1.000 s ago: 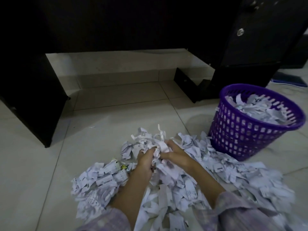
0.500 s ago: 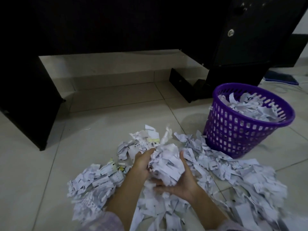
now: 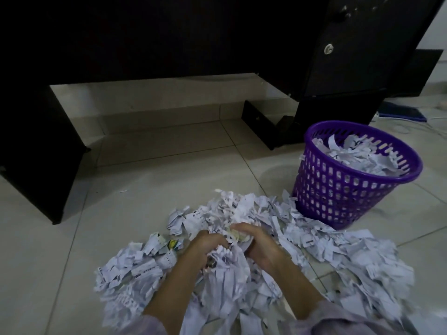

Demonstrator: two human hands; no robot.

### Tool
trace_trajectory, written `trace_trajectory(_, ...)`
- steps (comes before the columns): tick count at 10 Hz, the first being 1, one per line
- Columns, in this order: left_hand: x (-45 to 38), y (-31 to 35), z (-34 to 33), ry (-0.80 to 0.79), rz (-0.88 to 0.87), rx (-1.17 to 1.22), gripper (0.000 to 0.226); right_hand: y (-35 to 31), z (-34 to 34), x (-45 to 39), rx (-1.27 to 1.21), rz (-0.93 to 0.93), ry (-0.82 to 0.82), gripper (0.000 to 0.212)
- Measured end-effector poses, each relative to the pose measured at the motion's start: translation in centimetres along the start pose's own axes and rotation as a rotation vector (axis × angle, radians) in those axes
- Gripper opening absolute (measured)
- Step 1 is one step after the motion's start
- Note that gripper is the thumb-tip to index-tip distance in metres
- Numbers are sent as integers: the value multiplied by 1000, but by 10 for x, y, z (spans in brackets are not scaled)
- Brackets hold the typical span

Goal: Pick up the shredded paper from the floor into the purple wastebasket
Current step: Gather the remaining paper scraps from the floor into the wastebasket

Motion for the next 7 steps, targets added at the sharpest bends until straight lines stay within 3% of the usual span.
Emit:
trace_trajectory(1,-1,0,-1,83,-62,94,43,-4,2,5,140,134,98,47)
trace_trajectory(2,1,4,3,151,-59,308,41,-2,8,12,355,258,177,22)
trace_trajectory(3,-13,5,8,164,-13,548,40,11,12,18,509,273,165,40)
trace_trajectory(4,-8,8,0,151,2,521,10,26,5,22,665,249,84,82)
trace_trajectory(5,-2,6,-23,-28,45,556,23,28,-2,16,743,300,153,97)
trace_trajectory(6,7,6,-37,-158,93,441,26,18,6,12,775,338,319,62)
trace_trajectory(7,9,7,-26,-182,51,203,29,7,22,24,726,249,388,15)
Point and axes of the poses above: each hand's wrist, its own x-axis away from the middle knuckle, its own z-axis out of the back of the hand, y = z × x, the point moved 2 cm from there along -x, towards the middle knuckle, and after that the axes turned 14 degrees about x, right-handed, at the moved point
